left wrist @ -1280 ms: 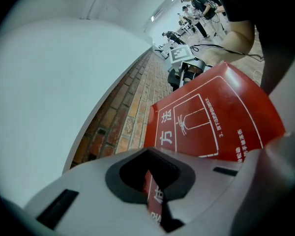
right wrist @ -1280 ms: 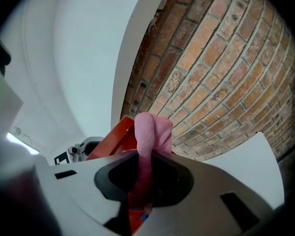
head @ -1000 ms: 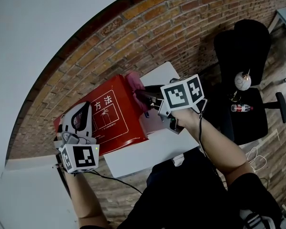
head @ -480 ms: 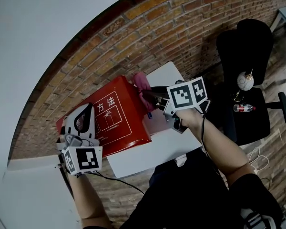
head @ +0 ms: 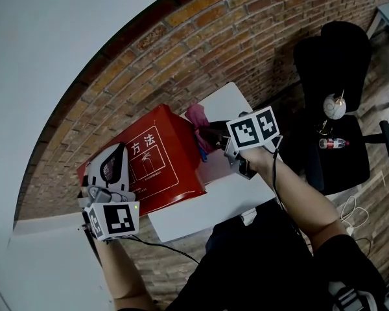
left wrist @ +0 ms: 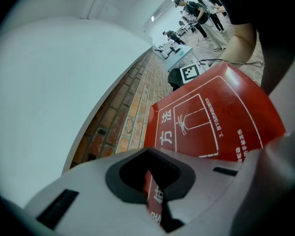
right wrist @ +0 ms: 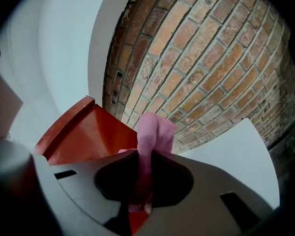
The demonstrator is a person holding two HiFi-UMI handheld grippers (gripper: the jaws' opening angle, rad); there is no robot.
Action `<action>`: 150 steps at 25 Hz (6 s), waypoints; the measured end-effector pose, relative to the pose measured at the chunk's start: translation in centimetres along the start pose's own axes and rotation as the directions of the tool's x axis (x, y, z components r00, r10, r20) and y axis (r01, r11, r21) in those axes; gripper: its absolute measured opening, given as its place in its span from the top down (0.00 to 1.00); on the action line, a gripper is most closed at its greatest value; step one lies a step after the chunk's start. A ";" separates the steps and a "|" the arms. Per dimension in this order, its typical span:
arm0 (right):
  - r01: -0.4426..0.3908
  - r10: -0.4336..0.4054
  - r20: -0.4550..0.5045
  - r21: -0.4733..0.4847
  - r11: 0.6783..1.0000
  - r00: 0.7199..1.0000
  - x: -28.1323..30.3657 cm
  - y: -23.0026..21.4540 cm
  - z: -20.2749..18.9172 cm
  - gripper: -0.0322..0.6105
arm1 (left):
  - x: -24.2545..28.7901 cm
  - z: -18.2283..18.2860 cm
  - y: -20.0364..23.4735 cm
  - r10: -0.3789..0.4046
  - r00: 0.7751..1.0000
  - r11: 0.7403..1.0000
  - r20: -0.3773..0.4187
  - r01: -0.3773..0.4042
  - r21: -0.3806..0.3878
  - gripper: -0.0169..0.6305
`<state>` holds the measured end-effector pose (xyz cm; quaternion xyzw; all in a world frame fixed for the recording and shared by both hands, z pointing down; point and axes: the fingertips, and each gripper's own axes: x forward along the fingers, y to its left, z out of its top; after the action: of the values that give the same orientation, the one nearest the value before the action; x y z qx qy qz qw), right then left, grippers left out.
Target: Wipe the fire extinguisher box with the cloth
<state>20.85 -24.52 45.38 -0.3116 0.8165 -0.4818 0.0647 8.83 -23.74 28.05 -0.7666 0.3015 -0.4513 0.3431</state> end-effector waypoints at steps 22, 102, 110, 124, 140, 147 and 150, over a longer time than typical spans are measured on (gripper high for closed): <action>-0.023 0.022 -0.035 -0.038 0.999 0.999 1.3 -4.2 -2.7 0.84 | 0.0 0.1 0.0 -0.002 1.000 1.000 0.000 0.002 0.007 0.95; 0.176 -0.117 -0.293 0.181 0.968 0.949 7.9 -28.4 -18.1 0.84 | 0.1 -0.3 -0.2 -0.010 1.000 1.000 -0.019 0.010 0.012 0.95; 0.138 -0.083 -0.254 0.208 0.969 0.964 7.5 -28.3 -18.7 0.84 | 0.1 -0.3 -0.2 -0.011 1.000 1.000 -0.018 0.011 0.014 0.95; 0.102 -0.048 -0.193 0.281 0.954 0.980 5.6 -27.5 -21.1 0.84 | 0.1 -0.3 -0.2 -0.008 1.000 1.000 -0.021 0.009 0.012 0.95; 0.067 -0.015 -0.159 0.333 0.941 0.987 4.8 -25.8 -21.1 0.84 | 0.1 -0.3 -0.2 -0.008 1.000 1.000 -0.020 0.008 0.016 0.95; 0.052 -0.014 -0.116 0.337 0.940 0.993 4.5 -24.8 -20.1 0.84 | 0.1 -0.3 -0.2 -0.007 1.000 1.000 -0.020 0.008 0.016 0.95; 0.049 -0.014 -0.100 0.348 0.936 0.995 4.4 -24.7 -20.0 0.84 | 0.1 -0.3 -0.2 -0.007 1.000 1.000 -0.020 0.007 0.016 0.95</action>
<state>20.23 -20.55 77.19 -0.2847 0.7149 -0.6346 0.0719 8.65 -23.77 28.34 -0.7603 0.2987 -0.4626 0.3445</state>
